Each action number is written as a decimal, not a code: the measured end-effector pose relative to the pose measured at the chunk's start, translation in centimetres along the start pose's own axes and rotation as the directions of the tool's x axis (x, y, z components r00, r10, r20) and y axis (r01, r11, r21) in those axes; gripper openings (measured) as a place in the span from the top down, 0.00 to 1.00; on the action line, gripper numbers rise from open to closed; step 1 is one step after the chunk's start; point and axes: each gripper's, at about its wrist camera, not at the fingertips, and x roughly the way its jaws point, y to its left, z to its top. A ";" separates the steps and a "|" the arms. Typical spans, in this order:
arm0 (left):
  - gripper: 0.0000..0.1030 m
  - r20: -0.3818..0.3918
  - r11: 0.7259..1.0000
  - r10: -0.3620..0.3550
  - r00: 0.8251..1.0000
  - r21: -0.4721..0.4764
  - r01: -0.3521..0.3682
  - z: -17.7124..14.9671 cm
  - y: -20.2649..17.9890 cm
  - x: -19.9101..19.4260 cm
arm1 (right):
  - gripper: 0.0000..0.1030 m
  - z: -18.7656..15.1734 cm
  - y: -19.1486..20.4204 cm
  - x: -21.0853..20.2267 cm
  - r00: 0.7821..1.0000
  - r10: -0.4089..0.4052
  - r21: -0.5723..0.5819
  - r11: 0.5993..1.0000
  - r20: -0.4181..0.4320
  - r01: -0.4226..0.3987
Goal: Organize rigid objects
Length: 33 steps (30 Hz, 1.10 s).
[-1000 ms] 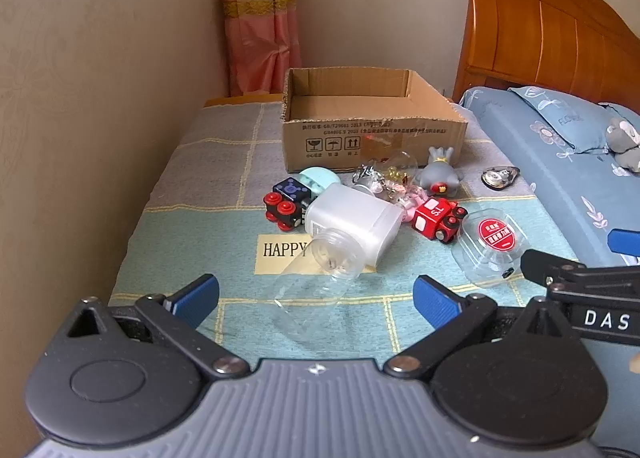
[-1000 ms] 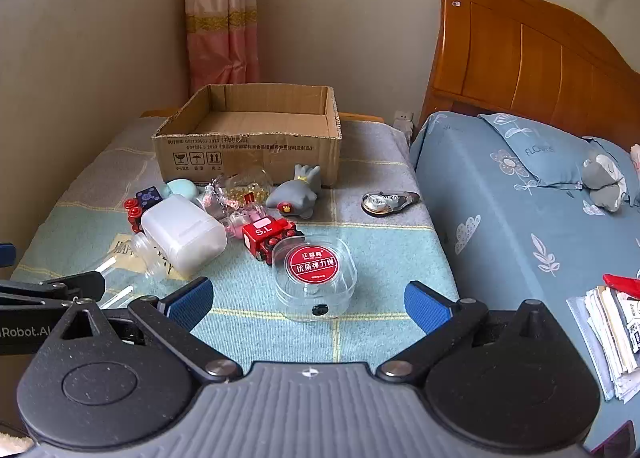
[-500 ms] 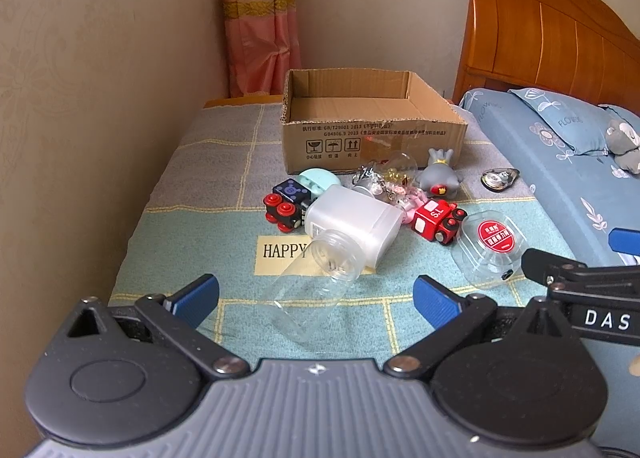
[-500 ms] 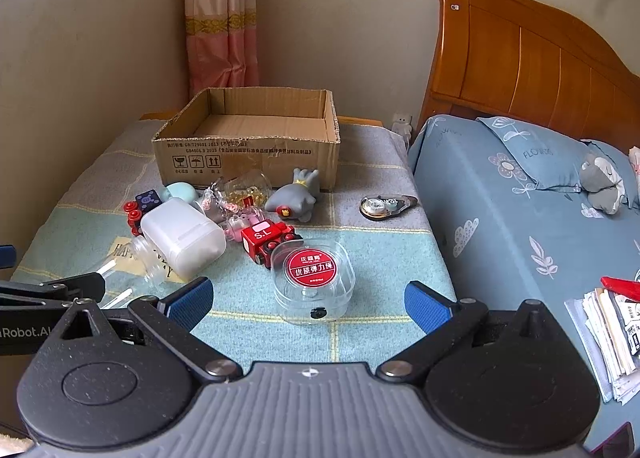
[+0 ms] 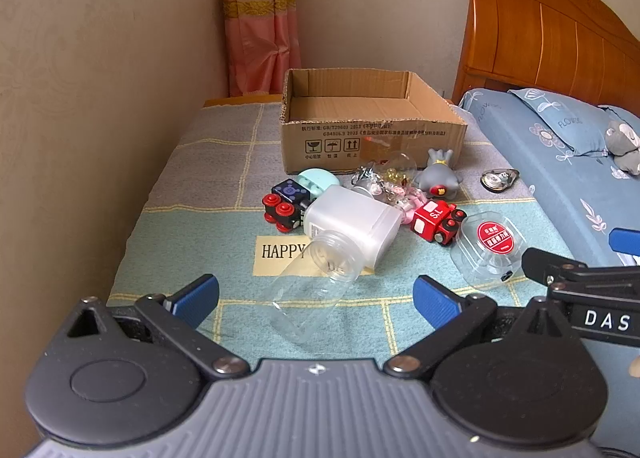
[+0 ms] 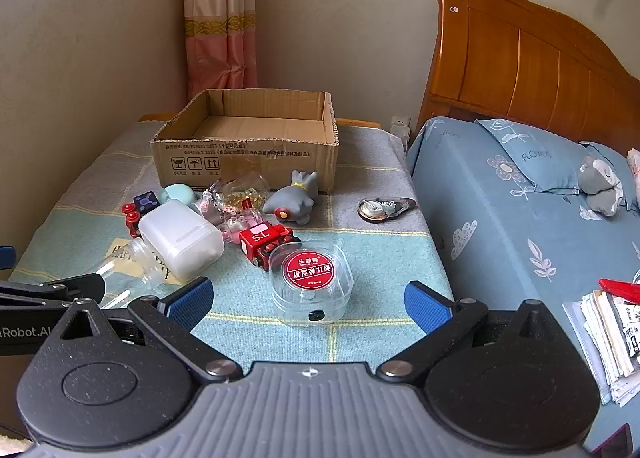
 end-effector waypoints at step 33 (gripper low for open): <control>0.01 -0.010 1.000 -0.015 1.000 0.014 0.015 0.5 0.3 1.1 | 0.00 0.5 -0.1 0.5 1.000 -0.002 -0.012 1.000 0.005 0.002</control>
